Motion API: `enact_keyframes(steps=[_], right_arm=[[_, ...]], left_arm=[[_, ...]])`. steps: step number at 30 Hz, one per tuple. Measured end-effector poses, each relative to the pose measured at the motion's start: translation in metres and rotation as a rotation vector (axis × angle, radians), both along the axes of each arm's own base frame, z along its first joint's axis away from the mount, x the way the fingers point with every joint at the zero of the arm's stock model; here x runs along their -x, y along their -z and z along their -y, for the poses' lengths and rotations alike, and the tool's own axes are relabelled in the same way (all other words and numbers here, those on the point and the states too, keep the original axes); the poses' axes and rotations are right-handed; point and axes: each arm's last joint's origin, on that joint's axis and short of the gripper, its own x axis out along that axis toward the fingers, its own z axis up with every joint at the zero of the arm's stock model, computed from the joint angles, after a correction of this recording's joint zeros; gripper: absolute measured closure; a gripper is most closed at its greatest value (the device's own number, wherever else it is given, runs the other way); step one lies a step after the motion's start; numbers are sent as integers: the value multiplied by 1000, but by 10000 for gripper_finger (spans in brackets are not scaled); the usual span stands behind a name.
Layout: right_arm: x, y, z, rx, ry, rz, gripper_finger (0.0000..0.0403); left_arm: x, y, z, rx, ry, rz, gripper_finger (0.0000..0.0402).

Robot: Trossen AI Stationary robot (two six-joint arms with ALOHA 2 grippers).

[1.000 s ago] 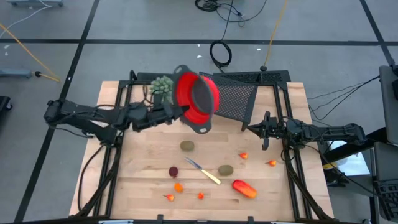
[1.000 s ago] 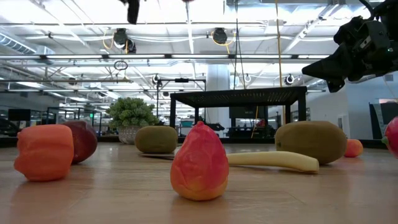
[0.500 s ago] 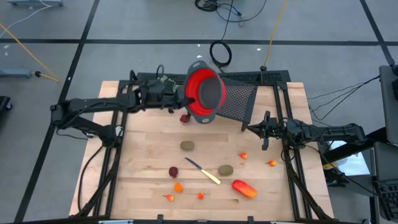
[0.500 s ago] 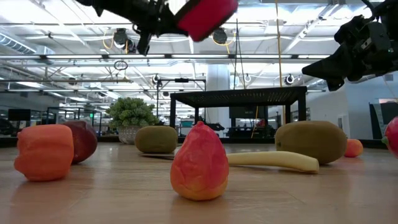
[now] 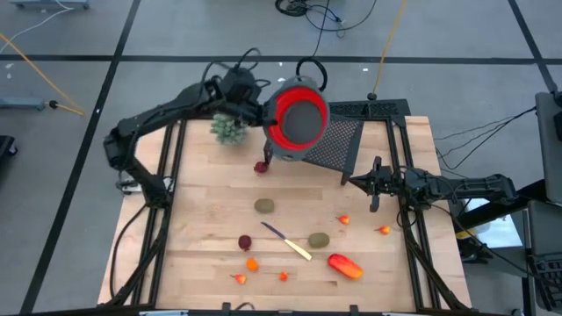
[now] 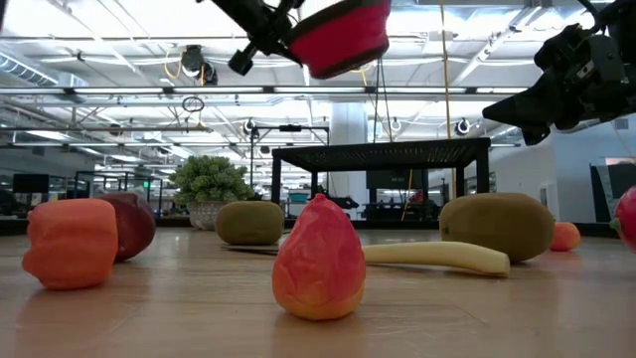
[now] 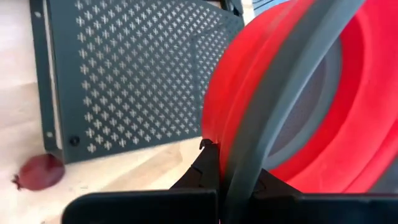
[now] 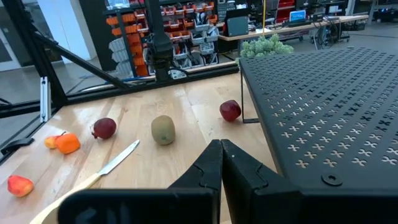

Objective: Pick & Place Fruit
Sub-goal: Put the red strainer bowl on the shelf

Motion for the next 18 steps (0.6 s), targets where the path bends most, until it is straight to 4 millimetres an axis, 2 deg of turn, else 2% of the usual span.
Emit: enact_keyframes(steps=[12, 18], right_arm=[[0, 0, 0, -2, 0, 0, 403], [0, 0, 0, -3, 0, 0, 403]], left_arm=[[-33, -15, -45, 4, 39, -106, 401], [-38, -3, -58, 49, 32, -195, 401]])
